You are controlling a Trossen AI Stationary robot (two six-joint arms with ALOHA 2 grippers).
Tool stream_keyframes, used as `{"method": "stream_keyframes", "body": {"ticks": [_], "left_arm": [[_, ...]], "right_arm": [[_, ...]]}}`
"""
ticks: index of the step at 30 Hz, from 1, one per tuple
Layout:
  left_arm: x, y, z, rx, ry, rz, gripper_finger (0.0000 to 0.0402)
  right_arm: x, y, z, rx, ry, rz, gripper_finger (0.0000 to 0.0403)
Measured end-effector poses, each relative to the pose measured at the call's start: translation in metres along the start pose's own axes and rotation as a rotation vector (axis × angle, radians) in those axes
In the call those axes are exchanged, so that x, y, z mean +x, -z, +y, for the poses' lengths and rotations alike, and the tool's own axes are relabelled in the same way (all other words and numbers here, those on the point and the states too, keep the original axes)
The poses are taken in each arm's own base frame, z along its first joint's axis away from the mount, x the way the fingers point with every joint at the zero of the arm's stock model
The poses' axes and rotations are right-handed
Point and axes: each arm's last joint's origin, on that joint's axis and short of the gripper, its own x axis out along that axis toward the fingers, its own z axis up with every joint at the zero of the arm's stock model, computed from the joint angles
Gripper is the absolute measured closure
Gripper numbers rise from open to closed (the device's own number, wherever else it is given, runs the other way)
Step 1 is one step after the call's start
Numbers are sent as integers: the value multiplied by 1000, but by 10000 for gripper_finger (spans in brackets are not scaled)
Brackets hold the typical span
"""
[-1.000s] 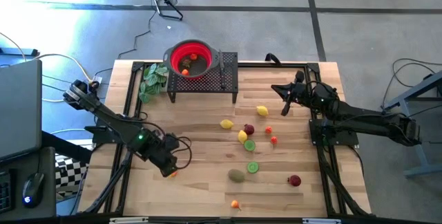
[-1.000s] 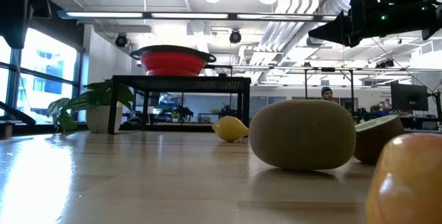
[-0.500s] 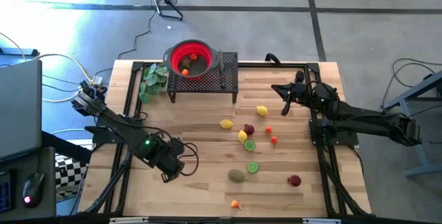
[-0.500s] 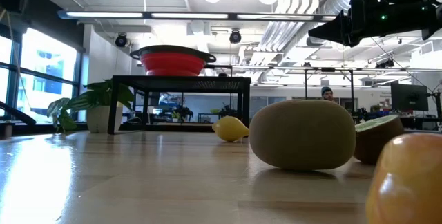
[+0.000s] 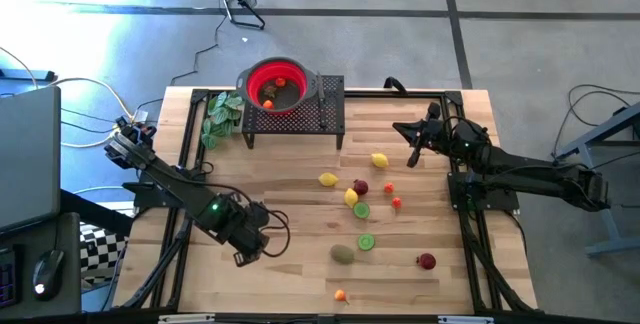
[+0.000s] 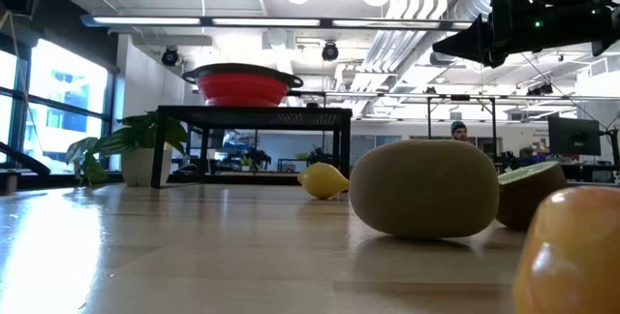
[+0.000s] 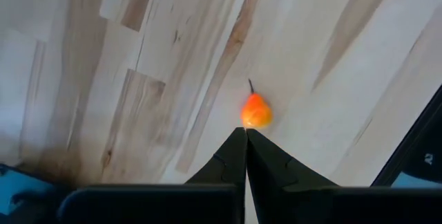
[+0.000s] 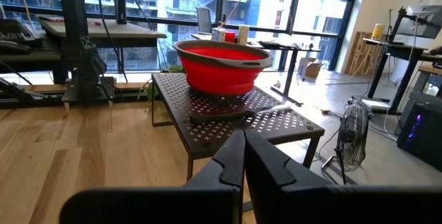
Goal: Pick & Place Fruit
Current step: Put the orange pear into the red strainer bowl on the shelf
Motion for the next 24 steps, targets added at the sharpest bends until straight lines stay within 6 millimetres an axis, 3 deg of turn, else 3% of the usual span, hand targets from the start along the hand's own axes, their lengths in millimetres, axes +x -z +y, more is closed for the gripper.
{"method": "stream_keyframes", "body": {"ticks": [4,11,15,19,24], "left_arm": [[0,0,0,2,-4,1,343],[2,-1,0,8,-22,-12,196],[2,-1,-1,4,-16,-16,135],[2,-3,-3,-37,6,-38,112],[12,-4,-7,-59,53,-64,118]], "right_arm": [[0,0,0,0,0,1,399],[0,0,0,0,0,1,399],[0,0,0,0,0,1,399],[0,0,0,0,0,1,399],[0,0,0,0,0,1,399]]}}
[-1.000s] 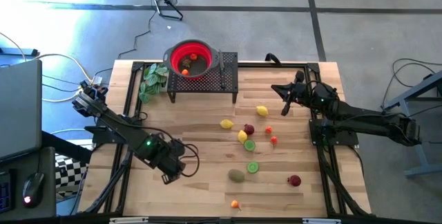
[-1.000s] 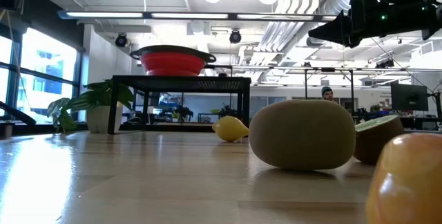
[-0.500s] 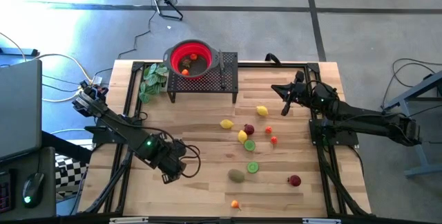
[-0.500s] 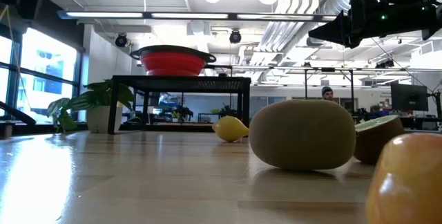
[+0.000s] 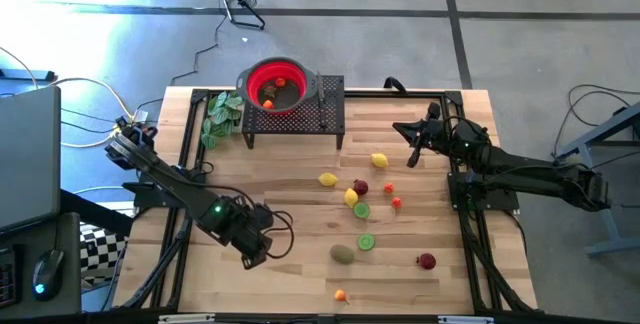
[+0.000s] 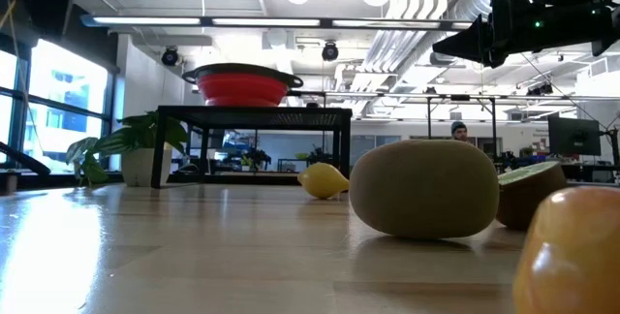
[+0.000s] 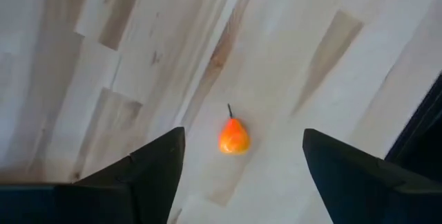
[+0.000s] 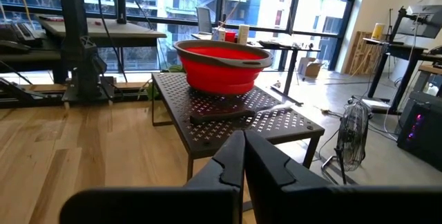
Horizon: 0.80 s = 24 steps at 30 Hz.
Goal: Pick & Place Fruit
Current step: Put the orange pear into the red strainer bowl on the shelf
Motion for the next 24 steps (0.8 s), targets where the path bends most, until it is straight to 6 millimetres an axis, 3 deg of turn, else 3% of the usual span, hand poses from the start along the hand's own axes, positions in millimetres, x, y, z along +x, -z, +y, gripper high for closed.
{"method": "stream_keyframes", "body": {"ticks": [14,24], "left_arm": [[56,19,7,-57,88,108,144],[80,28,15,-103,107,137,144]], "right_arm": [[0,0,0,0,0,0,399],[0,0,0,0,0,1,399]]}}
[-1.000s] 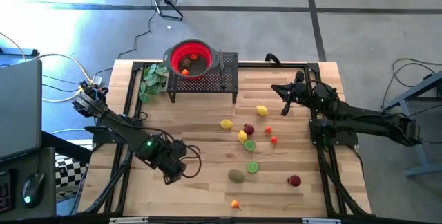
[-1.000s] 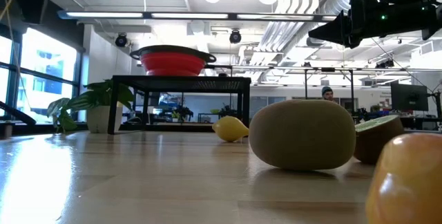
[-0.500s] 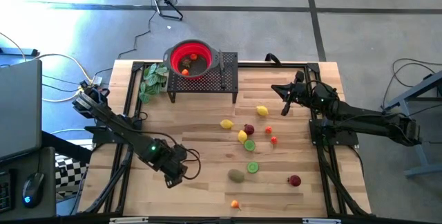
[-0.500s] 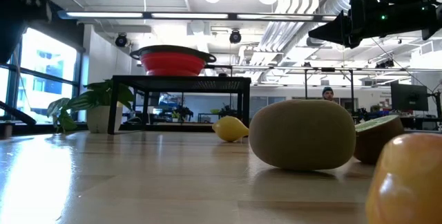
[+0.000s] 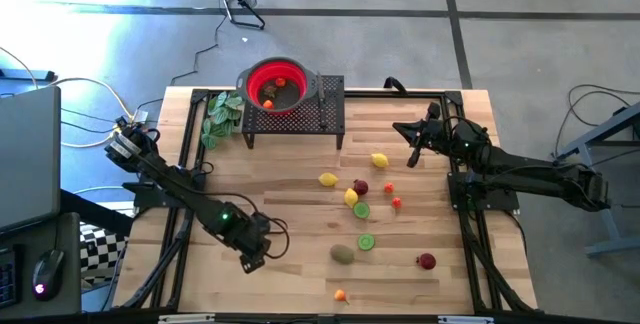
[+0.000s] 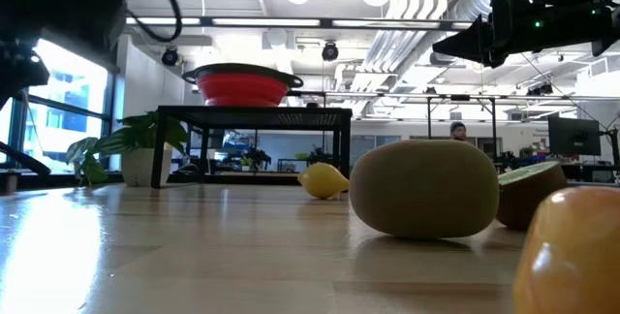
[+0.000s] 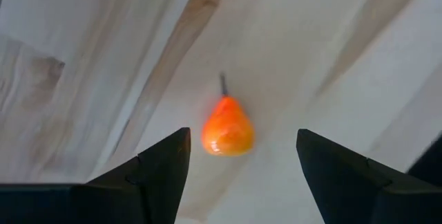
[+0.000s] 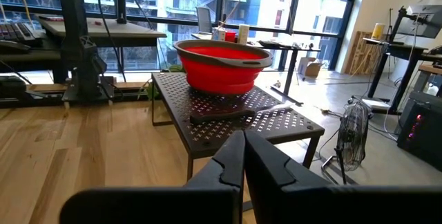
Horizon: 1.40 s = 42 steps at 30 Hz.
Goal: Pick & Place Fruit
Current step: Put the orange pear into the red strainer bowl on the shelf
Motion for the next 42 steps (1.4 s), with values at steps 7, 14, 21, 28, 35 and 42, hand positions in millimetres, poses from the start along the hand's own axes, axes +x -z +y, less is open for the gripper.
{"method": "stream_keyframes", "body": {"ticks": [7,14,21,28,35,42], "left_arm": [[7,2,6,-16,-16,7,144],[14,3,7,-14,30,18,144],[18,5,12,-22,11,26,144],[21,5,12,-23,0,30,144],[41,5,11,-24,-41,79,144],[42,4,11,-25,-39,90,144]], "right_arm": [[0,0,0,0,0,0,399],[0,0,0,0,0,0,399],[0,0,0,0,0,0,399],[0,0,0,0,0,0,399],[0,0,0,0,0,1,399],[0,1,0,0,0,11,399]]}}
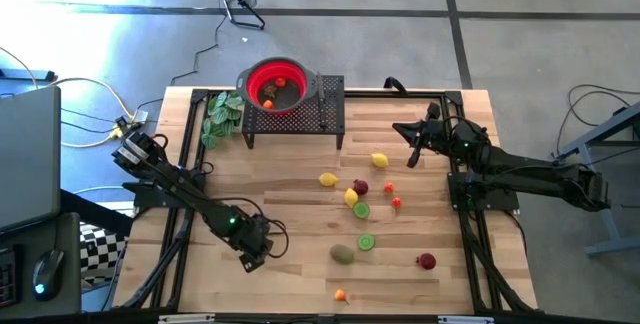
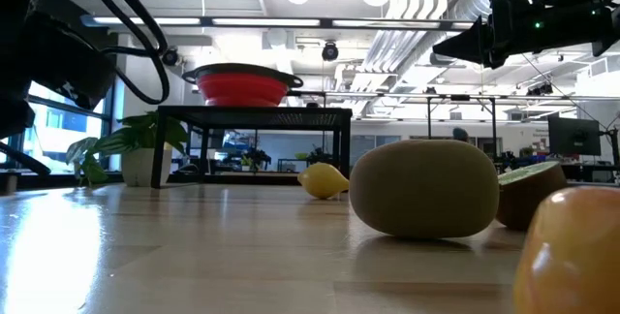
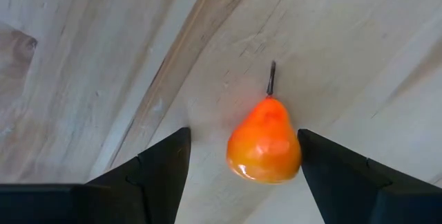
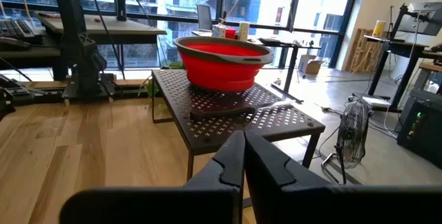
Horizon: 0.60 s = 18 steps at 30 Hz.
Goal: Pick & Place Fruit
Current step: Put the orange pear into the red strainer bowl on the shelf
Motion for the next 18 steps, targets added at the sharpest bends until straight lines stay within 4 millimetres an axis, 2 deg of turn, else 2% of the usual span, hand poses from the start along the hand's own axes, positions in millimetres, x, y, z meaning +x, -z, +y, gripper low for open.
{"method": "stream_keyframes", "body": {"ticks": [9,18], "left_arm": [[0,0,0,3,2,10,149],[1,1,2,1,-11,13,218]], "right_arm": [[0,0,0,0,-1,2,399],[0,0,0,0,0,3,399]]}}
